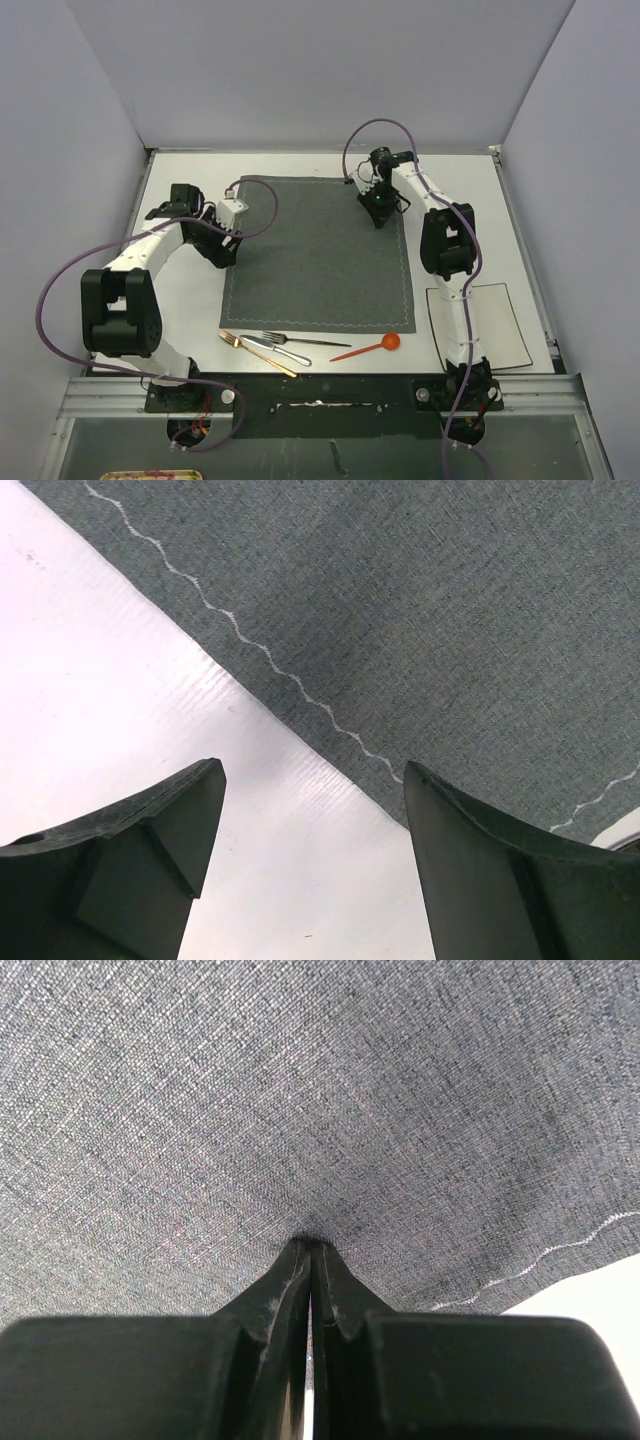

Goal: Set the dinner table for one person
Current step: Flatten out the napkin at the center of the board.

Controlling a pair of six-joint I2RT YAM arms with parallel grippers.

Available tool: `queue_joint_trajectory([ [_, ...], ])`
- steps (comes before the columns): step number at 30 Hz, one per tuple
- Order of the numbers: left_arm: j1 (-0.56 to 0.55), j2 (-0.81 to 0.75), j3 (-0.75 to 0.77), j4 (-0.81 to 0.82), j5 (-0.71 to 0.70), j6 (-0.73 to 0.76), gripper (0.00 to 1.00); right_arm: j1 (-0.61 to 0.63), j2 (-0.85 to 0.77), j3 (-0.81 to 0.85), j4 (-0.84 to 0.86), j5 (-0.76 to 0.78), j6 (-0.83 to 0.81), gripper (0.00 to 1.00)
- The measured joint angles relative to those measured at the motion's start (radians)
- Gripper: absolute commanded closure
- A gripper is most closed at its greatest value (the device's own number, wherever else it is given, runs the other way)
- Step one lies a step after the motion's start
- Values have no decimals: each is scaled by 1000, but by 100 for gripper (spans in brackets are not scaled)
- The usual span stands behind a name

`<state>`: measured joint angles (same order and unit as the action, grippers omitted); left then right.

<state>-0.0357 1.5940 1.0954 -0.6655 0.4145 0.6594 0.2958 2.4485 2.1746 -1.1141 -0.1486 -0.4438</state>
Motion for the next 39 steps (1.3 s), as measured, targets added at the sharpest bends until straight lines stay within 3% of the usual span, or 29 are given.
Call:
queue_joint_trajectory([
  [27,14,-42,-48,66,-21,-33,28,7,14,28,13,14,6,100],
  [32,16,-78,-46,90,-21,-73,26,17,-73,-67,14,14,10,100],
  [39,18,-97,-12,84,45,-127,25,21,-399,-364,26,22,34,94],
])
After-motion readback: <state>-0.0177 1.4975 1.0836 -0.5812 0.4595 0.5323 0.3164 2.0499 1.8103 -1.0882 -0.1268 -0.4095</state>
